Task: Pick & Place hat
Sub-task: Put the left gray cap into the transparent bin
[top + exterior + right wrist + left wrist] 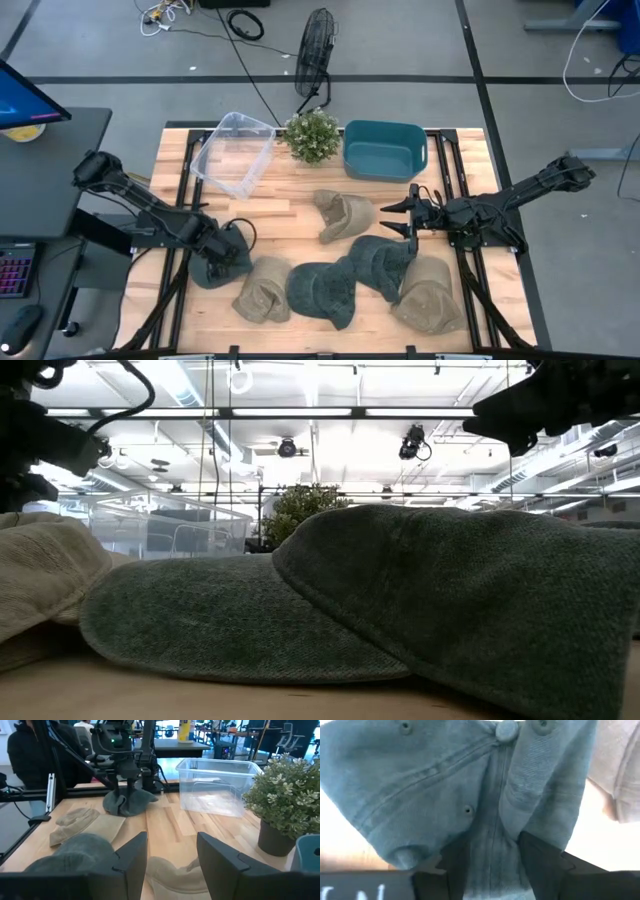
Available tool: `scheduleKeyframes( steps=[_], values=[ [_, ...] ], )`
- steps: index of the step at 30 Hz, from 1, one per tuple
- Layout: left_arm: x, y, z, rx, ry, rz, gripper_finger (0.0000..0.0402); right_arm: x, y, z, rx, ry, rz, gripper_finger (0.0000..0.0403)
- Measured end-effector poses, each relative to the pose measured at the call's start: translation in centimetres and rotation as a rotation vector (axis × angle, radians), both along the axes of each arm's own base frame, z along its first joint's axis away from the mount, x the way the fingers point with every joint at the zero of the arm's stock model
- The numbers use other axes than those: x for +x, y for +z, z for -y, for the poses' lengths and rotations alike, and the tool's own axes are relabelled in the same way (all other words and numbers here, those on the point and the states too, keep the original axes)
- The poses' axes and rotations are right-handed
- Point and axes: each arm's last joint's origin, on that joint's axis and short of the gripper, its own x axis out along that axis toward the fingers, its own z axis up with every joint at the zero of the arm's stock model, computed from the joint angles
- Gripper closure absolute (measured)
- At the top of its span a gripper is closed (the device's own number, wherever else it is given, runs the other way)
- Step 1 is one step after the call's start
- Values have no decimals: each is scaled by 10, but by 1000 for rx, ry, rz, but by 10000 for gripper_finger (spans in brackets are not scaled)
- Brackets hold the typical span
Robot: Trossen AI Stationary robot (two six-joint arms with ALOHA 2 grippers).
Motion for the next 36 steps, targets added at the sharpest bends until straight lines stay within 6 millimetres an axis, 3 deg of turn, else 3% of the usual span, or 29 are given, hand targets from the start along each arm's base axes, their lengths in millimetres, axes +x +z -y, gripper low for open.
scheduleKeyframes(
  steps=[6,11,25,29,36],
  values=[
    [15,23,-2,-25,-61,92,172,1,-1,0,0,0,-5,227],
    [23,38,1,-92,-34,138,155,1,-1,0,-2,0,-10,227],
    [30,-23,15,-23,-112,-61,157,0,-6,0,11,-5,-57,227],
    [33,-29,17,-10,-182,-70,204,0,-6,0,5,-4,-58,227],
    [39,-23,15,-19,-187,-24,381,0,-6,0,7,-4,-57,227]
  ],
)
